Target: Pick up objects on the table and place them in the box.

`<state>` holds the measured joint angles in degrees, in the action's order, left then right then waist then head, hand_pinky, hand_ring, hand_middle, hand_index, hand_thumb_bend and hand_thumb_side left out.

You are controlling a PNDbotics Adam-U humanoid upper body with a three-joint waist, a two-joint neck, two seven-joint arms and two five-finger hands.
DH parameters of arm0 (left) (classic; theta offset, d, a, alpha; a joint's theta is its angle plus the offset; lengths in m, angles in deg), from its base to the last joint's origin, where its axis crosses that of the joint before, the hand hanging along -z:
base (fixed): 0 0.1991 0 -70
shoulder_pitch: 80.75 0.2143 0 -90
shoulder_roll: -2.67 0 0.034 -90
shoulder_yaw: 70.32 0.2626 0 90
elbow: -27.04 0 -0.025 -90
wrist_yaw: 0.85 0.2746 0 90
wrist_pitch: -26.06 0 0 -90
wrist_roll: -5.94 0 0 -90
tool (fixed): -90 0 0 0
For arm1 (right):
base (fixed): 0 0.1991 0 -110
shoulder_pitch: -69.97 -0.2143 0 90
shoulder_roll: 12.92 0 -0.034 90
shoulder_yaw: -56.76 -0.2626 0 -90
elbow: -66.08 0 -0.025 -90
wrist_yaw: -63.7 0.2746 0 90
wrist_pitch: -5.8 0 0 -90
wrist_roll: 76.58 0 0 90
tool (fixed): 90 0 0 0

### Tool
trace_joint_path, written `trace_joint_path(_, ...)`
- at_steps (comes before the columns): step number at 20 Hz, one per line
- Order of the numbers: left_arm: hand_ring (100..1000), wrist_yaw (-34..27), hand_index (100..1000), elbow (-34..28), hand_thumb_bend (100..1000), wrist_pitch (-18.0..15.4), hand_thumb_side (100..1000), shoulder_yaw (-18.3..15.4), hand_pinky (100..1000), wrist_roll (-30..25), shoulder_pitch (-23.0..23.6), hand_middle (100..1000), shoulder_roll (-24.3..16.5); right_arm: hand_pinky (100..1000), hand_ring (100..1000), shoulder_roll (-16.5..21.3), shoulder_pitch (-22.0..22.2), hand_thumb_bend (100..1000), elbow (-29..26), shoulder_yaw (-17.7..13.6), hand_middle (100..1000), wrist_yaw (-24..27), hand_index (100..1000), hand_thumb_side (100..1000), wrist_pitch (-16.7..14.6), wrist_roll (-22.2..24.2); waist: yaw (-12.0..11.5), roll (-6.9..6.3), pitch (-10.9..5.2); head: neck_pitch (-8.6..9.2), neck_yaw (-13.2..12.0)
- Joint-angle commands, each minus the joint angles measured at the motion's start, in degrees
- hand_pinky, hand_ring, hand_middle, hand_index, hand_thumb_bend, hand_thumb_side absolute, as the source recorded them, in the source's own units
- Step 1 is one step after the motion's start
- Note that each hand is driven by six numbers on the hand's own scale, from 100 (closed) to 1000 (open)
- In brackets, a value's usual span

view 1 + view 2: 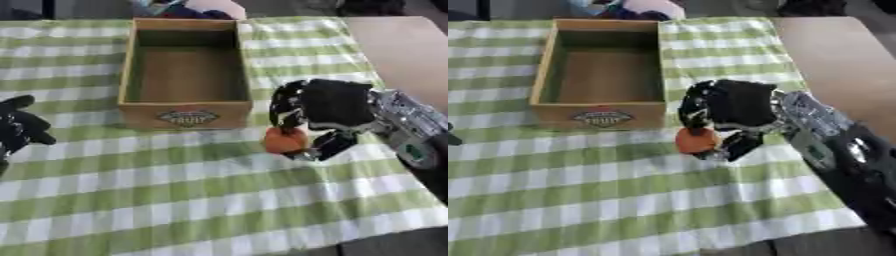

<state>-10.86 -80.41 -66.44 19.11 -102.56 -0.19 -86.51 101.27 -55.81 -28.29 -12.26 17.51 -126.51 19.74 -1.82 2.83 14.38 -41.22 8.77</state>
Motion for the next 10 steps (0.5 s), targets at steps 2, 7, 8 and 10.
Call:
trace_joint_path(2,565,0.33,877,-0.90,133,0.10,965,-0.04,655,-0.34,-0.62,584,-0.80,738,699,4.07,-5.17,343,0.10,-2.11,595,5.06,417,232,1.72,2.13,-0.21,-0.01,-0.97,0.98,0.09)
trace_joint_path(7,565,0.49,876,-1.06,132,-0.02,967,0.31,655,-0.82,-1.11,583,-0.96,740,698,2.73,-10.74,288,8.12,-4.23,601,7.51,426,194,2.84,5.28,-1.63,0.19,-0.40,1.93,0.99)
trace_joint_path(8,565,0.51,876,-1.06,133,-0.01,970,0.40,654,-0.92,-1.19,583,-0.95,741,702,1.95,-12.03,311,10.07,-4.83,603,7.62,428,204,3.08,6.10,-1.98,0.22,-0.32,2.08,1.21)
trace_joint_path(10,564,0.62,876,-1.05,132,-0.02,973,0.56,654,-1.11,-1.24,583,-0.86,745,709,-0.37,-14.86,241,14.45,-6.14,607,7.00,425,192,3.83,8.30,-2.52,0.14,-0.16,2.37,1.54)
